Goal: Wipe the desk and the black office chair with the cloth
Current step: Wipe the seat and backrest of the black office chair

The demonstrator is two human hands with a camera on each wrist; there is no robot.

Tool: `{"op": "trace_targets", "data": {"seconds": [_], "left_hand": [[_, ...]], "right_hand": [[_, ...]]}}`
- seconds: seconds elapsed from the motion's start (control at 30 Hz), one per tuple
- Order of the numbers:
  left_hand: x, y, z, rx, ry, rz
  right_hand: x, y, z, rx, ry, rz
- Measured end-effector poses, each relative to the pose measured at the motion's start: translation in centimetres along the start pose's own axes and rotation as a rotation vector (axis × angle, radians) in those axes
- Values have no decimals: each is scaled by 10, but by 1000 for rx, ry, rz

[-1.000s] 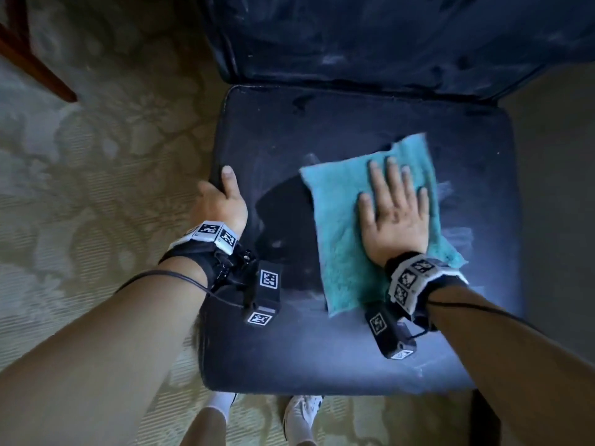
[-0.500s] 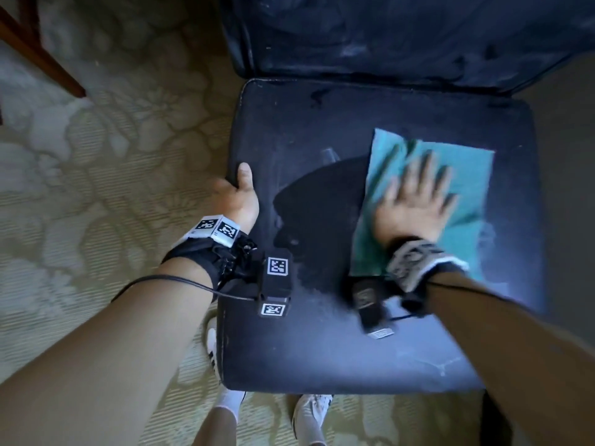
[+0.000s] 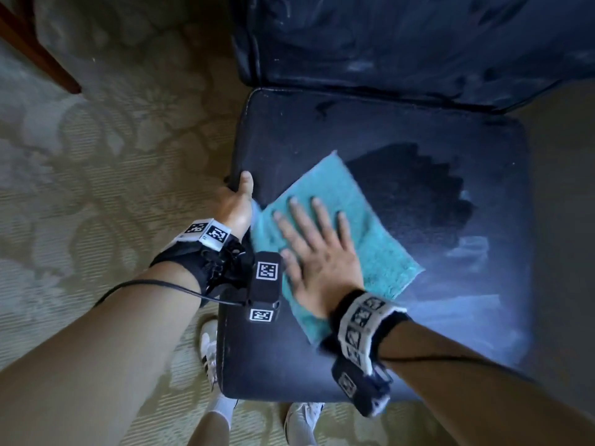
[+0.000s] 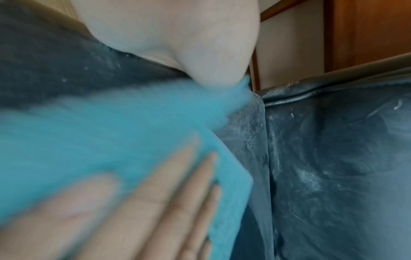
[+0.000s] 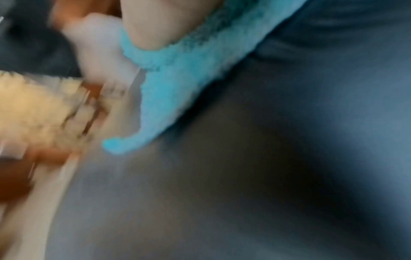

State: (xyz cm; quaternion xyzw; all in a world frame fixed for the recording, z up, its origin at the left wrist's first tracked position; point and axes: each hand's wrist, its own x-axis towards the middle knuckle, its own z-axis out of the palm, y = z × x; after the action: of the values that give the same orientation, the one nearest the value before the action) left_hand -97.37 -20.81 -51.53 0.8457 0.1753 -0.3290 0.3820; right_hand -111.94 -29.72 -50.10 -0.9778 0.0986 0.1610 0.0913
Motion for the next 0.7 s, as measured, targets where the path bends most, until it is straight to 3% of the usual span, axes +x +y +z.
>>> {"op": "trace_targets", "data": {"seconds": [0.07, 0.13, 0.17, 0.23, 0.3, 0.33, 0.37, 0.43, 0.5, 0.53, 0.6, 0.7], "left_hand": [[-1, 8, 1, -57, -35, -56], [-2, 13, 1, -92, -45, -91], [0, 14, 1, -111, -56, -101], [1, 14, 0, -152, -75, -118], [2, 17, -3, -173, -100, -122], [5, 18, -5, -195, -110, -127], [6, 19, -7, -227, -137, -147], [9, 19, -15, -312, -273, -165], [6, 24, -24, -470, -412, -222], [11, 25, -23, -511, -396, -228], [14, 27, -21, -553, -300, -261], [16, 29, -17, -645, -328, -296]], "right_hand": [[-8, 15, -16, -42, -157, -327], [15, 65, -32, -115, -198, -367], [28, 91, -35, -119, -146, -233], [49, 122, -42, 26, 71, 254], [69, 100, -38, 155, 138, 574], [74, 74, -34, 136, 122, 576], [73, 44, -28, 88, 99, 455], [59, 0, -18, 6, 23, 18], [54, 9, -24, -21, -45, -297], [63, 29, -32, -34, -75, -374], [86, 72, -40, -55, -39, -322], [124, 101, -53, 76, 117, 116]]}}
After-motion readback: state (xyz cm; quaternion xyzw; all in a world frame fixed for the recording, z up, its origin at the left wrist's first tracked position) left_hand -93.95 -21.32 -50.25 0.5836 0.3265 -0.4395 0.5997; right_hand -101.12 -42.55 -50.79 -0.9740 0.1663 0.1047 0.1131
